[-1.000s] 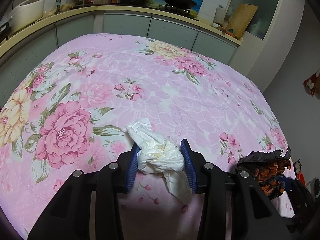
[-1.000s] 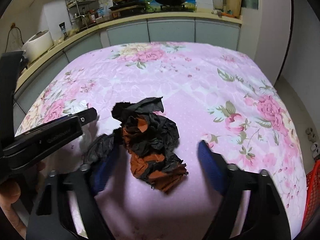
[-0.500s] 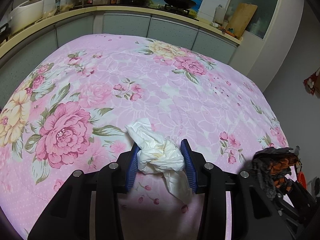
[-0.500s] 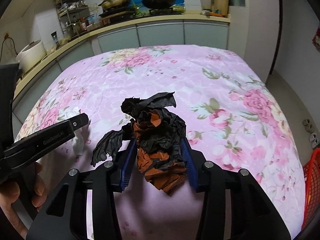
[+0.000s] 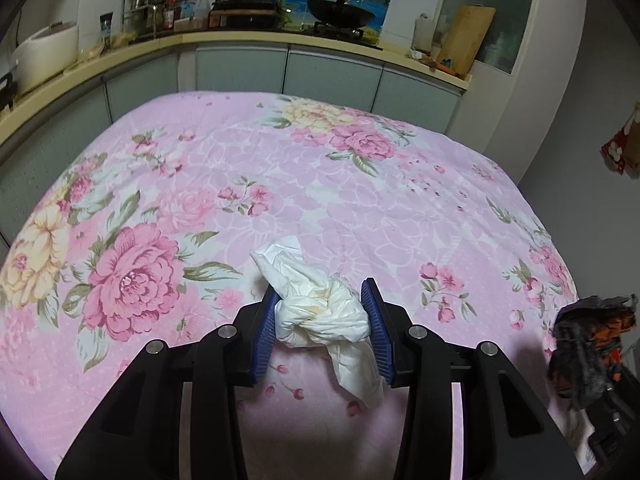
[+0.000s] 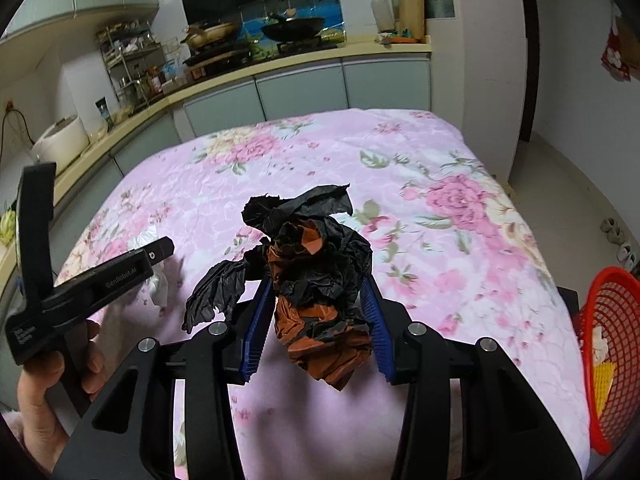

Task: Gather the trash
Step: 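Carry the white tissue and black-orange bag to the red basket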

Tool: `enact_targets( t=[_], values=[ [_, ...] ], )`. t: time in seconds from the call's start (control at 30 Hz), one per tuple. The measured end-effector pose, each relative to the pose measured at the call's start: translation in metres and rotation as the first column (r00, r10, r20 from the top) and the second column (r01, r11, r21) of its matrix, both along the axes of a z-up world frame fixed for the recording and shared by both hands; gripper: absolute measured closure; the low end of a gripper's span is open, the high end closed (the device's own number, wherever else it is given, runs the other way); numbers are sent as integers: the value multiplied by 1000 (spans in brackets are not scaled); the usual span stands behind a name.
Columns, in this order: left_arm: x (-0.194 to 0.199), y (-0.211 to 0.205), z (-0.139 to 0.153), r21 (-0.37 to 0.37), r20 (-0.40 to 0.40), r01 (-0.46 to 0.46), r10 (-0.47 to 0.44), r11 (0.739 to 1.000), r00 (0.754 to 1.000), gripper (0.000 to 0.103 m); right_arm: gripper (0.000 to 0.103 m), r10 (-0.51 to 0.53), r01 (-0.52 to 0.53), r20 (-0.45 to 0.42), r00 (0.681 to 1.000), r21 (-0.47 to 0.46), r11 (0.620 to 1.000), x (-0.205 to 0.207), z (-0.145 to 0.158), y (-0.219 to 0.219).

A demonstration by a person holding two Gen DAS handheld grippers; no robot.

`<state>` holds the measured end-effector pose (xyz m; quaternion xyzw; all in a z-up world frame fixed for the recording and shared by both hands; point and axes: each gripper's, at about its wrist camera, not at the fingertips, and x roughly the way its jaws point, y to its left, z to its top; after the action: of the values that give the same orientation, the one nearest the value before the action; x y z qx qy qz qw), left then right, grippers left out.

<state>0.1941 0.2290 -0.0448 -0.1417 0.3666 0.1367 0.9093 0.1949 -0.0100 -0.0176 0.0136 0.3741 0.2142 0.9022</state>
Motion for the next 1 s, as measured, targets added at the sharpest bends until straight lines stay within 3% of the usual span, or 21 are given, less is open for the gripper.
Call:
enact_targets(
  t=[0.37,0.67,1.0],
  values=[
    [-20,-41,25,146,32,46,-52,988,998,64,60,-27,24,56,998,54,998,-13,28,-29],
    [-25,-77,34,159,35,115,-122,981,992,64,60,-83,73,102,991,92,993,-19,47,-60],
    [-30,-130,46,141,47,235,-243,962,969,64,60,-159,147,130,979,95,985,-30,64,-113]
  ],
)
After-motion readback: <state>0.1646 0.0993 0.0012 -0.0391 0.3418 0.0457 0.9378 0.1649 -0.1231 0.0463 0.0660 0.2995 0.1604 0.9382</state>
